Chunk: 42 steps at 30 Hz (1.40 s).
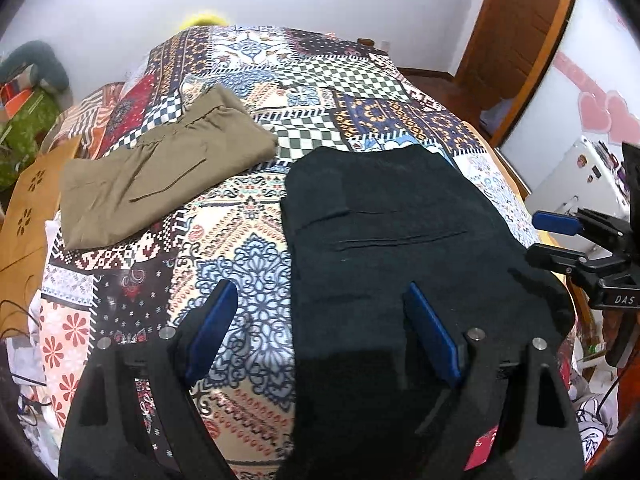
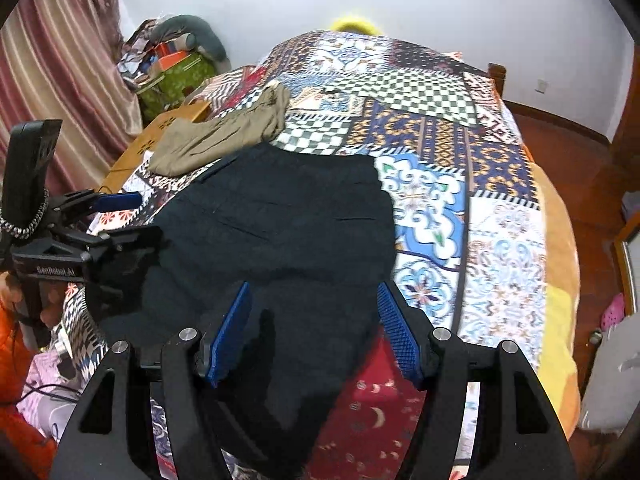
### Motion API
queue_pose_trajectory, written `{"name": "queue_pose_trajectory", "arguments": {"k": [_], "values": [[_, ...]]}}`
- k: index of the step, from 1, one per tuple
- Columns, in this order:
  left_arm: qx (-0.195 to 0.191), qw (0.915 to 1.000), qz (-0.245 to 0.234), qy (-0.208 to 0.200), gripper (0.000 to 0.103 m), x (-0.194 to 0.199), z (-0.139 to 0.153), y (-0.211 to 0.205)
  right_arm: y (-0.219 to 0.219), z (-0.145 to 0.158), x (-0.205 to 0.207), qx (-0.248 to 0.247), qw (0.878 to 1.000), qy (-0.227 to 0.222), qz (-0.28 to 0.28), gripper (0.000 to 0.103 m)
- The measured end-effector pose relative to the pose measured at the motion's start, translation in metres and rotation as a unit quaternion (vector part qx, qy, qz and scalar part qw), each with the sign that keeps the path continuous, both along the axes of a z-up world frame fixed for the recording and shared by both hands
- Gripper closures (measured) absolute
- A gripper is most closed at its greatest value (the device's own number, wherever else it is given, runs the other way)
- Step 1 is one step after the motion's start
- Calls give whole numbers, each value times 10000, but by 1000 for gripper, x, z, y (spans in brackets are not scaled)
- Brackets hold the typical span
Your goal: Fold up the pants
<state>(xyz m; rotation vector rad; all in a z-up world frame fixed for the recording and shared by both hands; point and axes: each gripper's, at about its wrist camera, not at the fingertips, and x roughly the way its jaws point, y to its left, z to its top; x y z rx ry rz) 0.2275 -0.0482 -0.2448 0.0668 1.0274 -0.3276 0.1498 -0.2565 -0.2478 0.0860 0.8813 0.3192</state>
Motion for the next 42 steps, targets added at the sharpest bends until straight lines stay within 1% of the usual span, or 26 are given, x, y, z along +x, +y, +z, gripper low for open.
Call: {"name": "queue_pose_trajectory", "arguments": {"k": [4, 8, 9, 11, 12, 13, 16, 17, 19, 23, 26, 29, 31, 33, 35, 37, 42], "values": [[-95, 9997, 46, 230, 16, 7, -11, 8, -13, -8, 4, 95, 9998, 171, -97, 38], [-246, 9985, 45, 489, 13, 14, -26, 10, -19, -30, 13, 340, 9978, 550, -173, 38], [-384, 9986, 27, 354, 12, 16, -29, 10, -21, -36, 15, 447, 9969, 627, -150, 38], [-490, 9977, 10, 459, 10, 22, -34, 11, -22, -43, 20, 622, 9954, 716, -141, 32], [-546, 9972, 6, 520, 10, 25, -36, 11, -23, -45, 23, 643, 9953, 716, -142, 28], [-609, 9964, 7, 594, 10, 29, -39, 11, -23, -45, 25, 645, 9953, 704, -131, 26], [-829, 9924, -26, 910, 10, 41, -48, 10, -23, -48, 33, 757, 9943, 756, -33, 24], [-866, 9916, -46, 956, 9, 44, -50, 10, -24, -49, 36, 828, 9934, 797, -5, 23], [-878, 9908, -137, 1019, 7, 51, -52, 6, -26, -52, 40, 962, 9916, 869, 43, 21], [-910, 9886, -396, 1136, 6, 63, -55, -3, -28, -59, 47, 1278, 9862, 1037, 170, 20], [-981, 9855, -555, 1270, 6, 74, -58, -10, -28, -61, 53, 1396, 9835, 1123, 264, 20], [-1113, 9823, -561, 1400, 6, 83, -60, -13, -28, -63, 58, 1499, 9814, 1168, 286, 19], [-1133, 9815, -598, 1422, 6, 83, -59, -14, -29, -64, 60, 1592, 9793, 1218, 290, 18], [-1108, 9810, -713, 1422, 6, 80, -59, -15, -29, -63, 58, 1577, 9791, 1238, 330, 18], [-980, 9815, -897, 1381, 6, 71, -56, -16, -28, -62, 54, 1574, 9780, 1303, 429, 18], [-923, 9808, -1036, 1368, 6, 64, -53, -15, -24, -60, 47, 1468, 9787, 1313, 571, 18], [-999, 9805, -1008, 1361, 7, 67, -56, -17, -23, -61, 49, 1519, 9776, 1315, 622, 19]]}}
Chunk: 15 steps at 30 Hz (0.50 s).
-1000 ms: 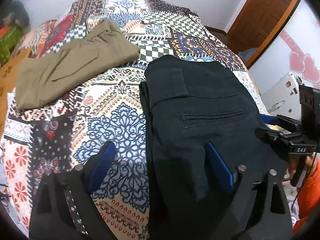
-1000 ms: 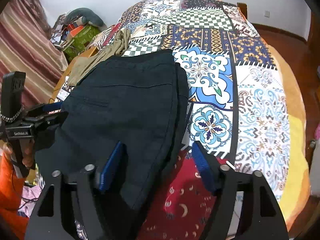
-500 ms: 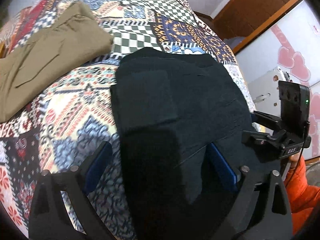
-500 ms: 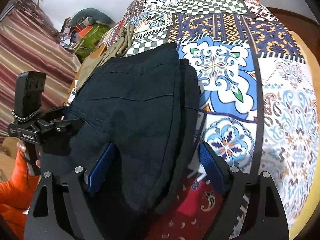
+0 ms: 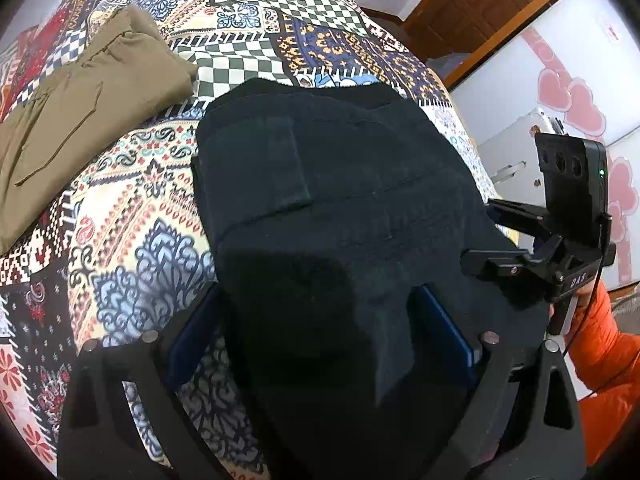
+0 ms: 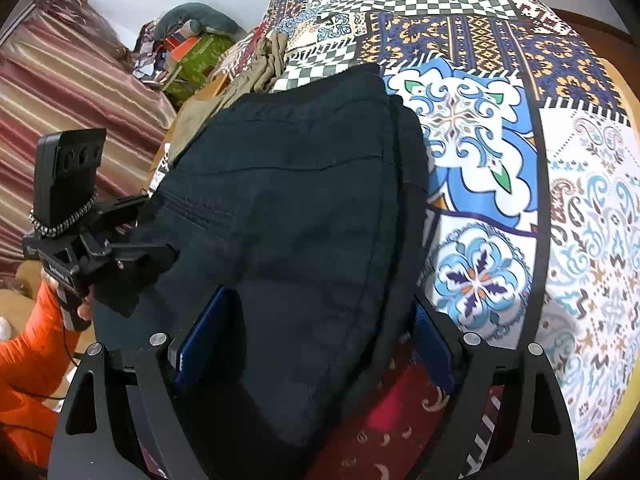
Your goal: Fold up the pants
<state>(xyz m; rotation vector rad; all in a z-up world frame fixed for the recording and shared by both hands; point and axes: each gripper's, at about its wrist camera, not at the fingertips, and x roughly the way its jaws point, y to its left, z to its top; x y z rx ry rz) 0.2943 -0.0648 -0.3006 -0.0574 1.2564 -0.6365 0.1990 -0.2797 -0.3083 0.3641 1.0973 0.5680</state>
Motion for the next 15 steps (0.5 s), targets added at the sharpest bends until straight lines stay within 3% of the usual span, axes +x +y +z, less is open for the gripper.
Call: {"name": "queue_pose_trajectory", "arguments": {"k": [3, 4, 8, 15], "values": [[-70, 9999, -77, 4, 10, 8, -2, -7, 7, 2, 10, 20, 10000, -75, 4, 23], [-63, 10000, -69, 1, 12, 11, -3, -8, 9, 3, 12, -19, 10000, -94, 16, 29], [-115, 9999, 80, -40, 33, 18, 3, -3, 10, 9, 19, 30, 9999, -137, 65, 47], [-80, 9977, 135, -665, 55, 7, 33, -3, 10, 30, 17, -231, 9984, -512, 30, 63]]}}
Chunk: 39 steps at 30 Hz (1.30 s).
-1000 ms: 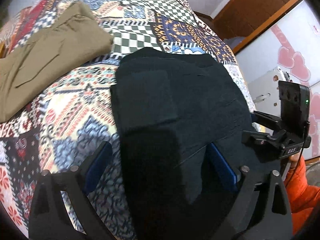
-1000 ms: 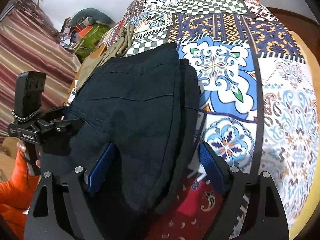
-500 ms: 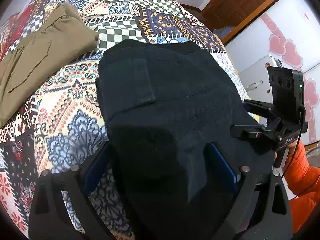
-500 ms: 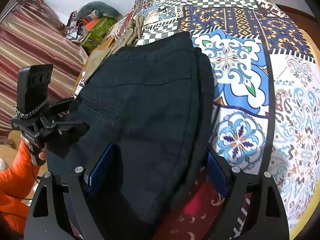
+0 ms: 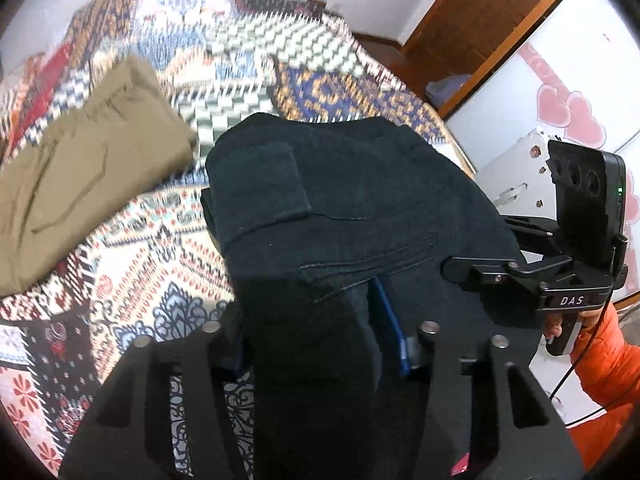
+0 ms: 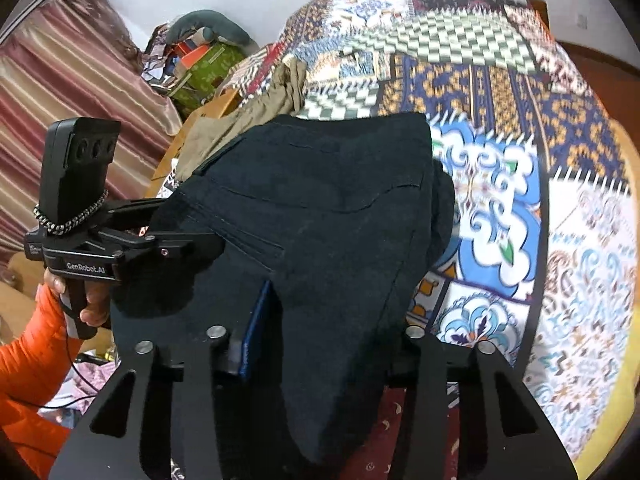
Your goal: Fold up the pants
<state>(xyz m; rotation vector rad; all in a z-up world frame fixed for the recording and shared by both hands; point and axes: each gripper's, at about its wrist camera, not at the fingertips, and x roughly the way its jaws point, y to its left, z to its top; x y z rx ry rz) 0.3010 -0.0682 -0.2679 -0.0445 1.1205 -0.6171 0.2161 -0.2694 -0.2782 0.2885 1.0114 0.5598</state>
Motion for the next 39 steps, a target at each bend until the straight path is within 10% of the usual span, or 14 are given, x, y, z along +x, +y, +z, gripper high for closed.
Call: {"name": "queue_pose_trajectory", "arguments": {"k": [22, 39], "values": [[-153, 9771, 882, -1933, 64, -18, 116, 76, 47, 104, 22, -248, 9853, -1682, 172, 68], [-209, 9655, 1795, -1873, 64, 45, 105, 193, 156, 110, 112, -65, 9799, -1861, 720, 68]]}}
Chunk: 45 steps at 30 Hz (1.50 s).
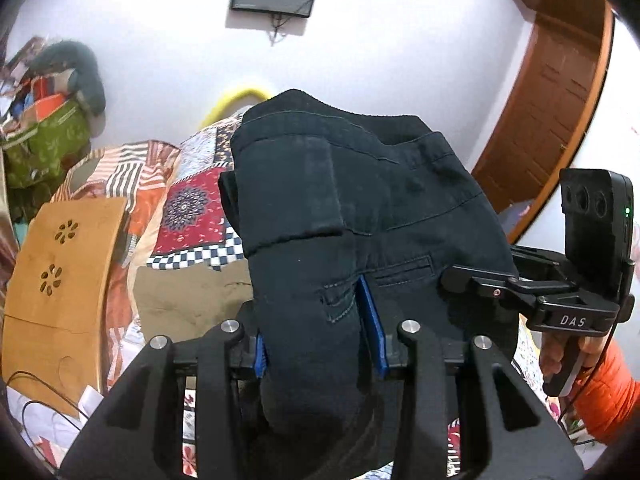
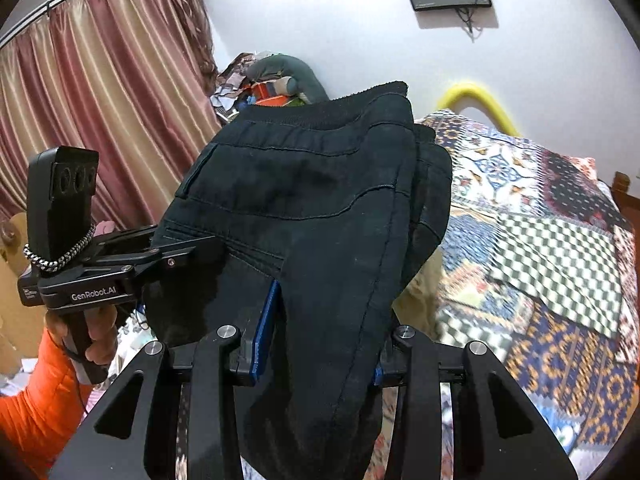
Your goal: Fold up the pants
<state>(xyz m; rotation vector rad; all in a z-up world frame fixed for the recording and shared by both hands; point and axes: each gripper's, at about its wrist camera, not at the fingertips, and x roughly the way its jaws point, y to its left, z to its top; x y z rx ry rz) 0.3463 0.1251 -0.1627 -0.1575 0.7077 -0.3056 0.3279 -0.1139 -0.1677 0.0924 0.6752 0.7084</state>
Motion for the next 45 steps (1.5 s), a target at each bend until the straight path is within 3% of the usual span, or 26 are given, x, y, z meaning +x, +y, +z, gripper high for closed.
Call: {"name": "queue_pose_trajectory", "arguments": {"k": [12, 23, 27, 32, 38, 45], "values": [[-70, 9992, 243, 317, 64, 67, -44, 51, 49, -19, 60, -316, 9994, 79, 144, 69], [-218, 9924, 391, 1150, 64, 121, -132, 63, 71, -88, 115, -863, 9931, 777, 135, 69], [-300, 9900, 525, 1277, 61, 128, -148, 67, 71, -103, 122, -1068, 9901, 907, 61, 67], [-112, 9899, 678, 1243, 61, 124, -144, 69, 58, -100, 114, -1071, 9903, 883, -49, 65], [366, 9907, 909, 944, 61, 101, -112, 71, 32, -77, 98, -970, 9925, 706, -235, 65], [665, 9919, 1057, 230, 61, 43, -42, 57, 9, -18, 55, -698, 9967, 58, -415, 65]]}}
